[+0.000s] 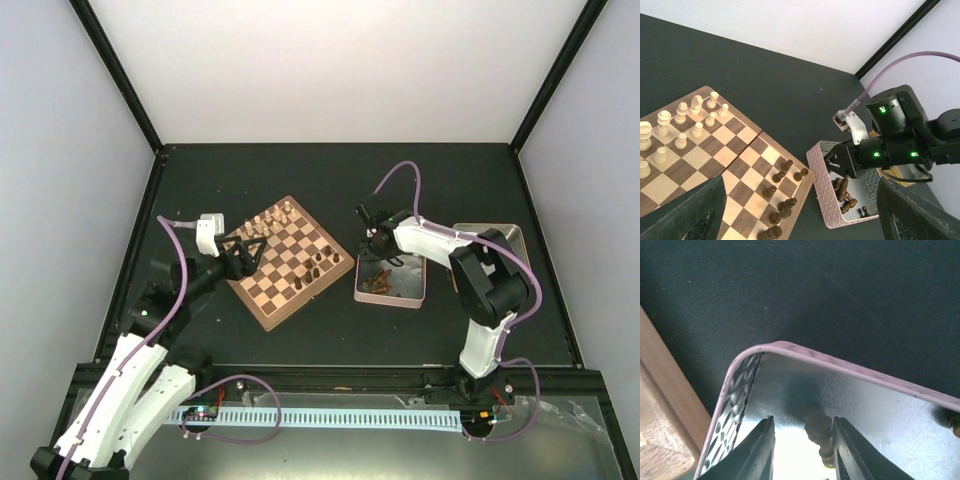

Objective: Set up the chess pieces on the board
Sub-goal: Pick up the chess piece from the storage box.

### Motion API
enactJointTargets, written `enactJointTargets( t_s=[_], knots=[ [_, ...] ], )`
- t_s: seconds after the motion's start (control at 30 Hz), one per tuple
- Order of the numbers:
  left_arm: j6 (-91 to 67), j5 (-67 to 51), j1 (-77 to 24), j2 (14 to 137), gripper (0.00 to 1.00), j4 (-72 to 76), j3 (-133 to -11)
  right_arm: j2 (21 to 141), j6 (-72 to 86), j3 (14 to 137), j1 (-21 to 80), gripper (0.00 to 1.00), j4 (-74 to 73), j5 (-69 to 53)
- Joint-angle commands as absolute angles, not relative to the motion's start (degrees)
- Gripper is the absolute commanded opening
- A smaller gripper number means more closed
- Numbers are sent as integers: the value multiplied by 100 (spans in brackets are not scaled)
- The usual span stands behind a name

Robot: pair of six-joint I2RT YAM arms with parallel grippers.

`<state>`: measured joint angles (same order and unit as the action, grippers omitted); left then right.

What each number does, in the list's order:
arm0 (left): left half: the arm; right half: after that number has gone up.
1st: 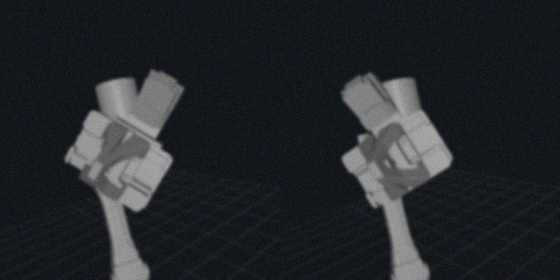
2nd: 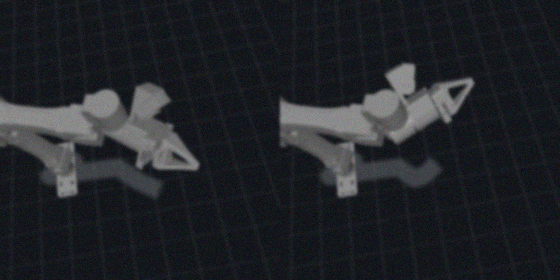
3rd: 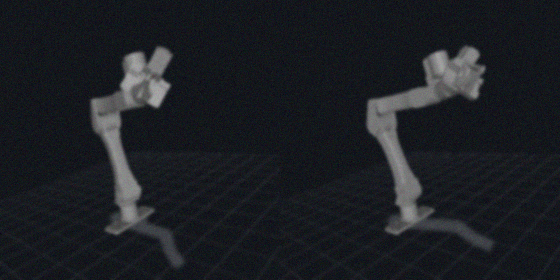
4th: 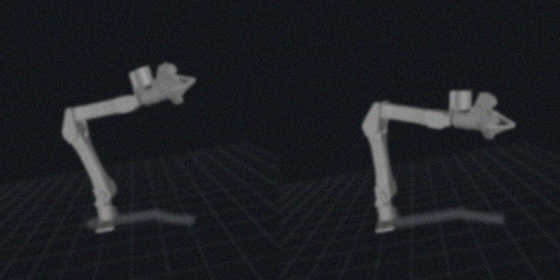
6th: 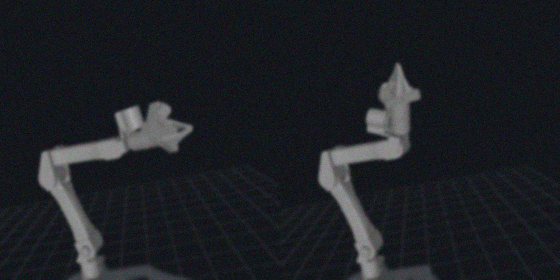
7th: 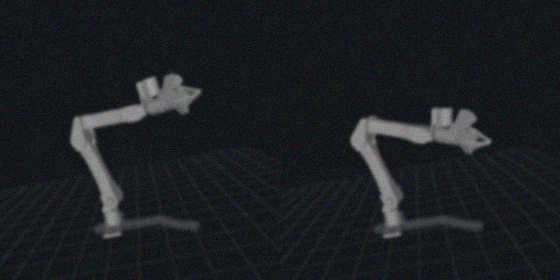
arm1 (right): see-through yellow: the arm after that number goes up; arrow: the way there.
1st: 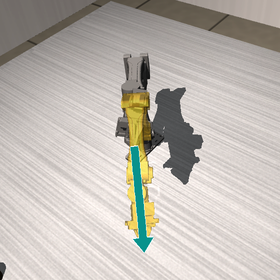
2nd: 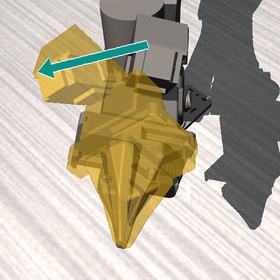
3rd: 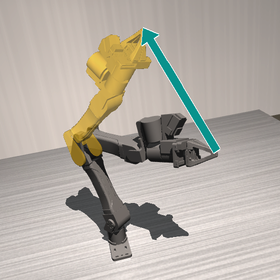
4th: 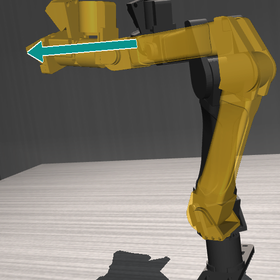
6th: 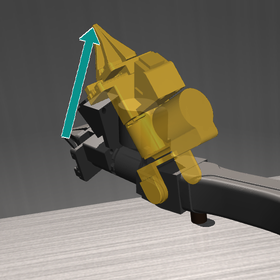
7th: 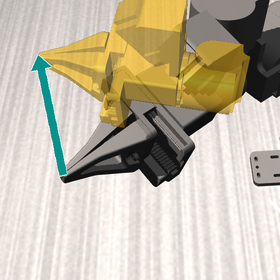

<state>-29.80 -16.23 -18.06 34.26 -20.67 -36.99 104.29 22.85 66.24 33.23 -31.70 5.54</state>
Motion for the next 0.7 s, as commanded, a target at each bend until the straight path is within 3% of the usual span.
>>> enactJointTargets(
  t_s=[0.0,0.4,0.67],
  knots=[
    [-3102,-1775,-1784,3470,84,-1812,-3702,10584,2135,6819,3268,34,-3250,816],
    [-3139,-1865,-1784,3494,84,-1804,-3692,10841,2130,6908,3212,22,-3289,787],
    [-3134,-2092,-1784,3513,84,-1816,-3683,10959,2292,6831,3164,21,-3380,699]
  ],
)
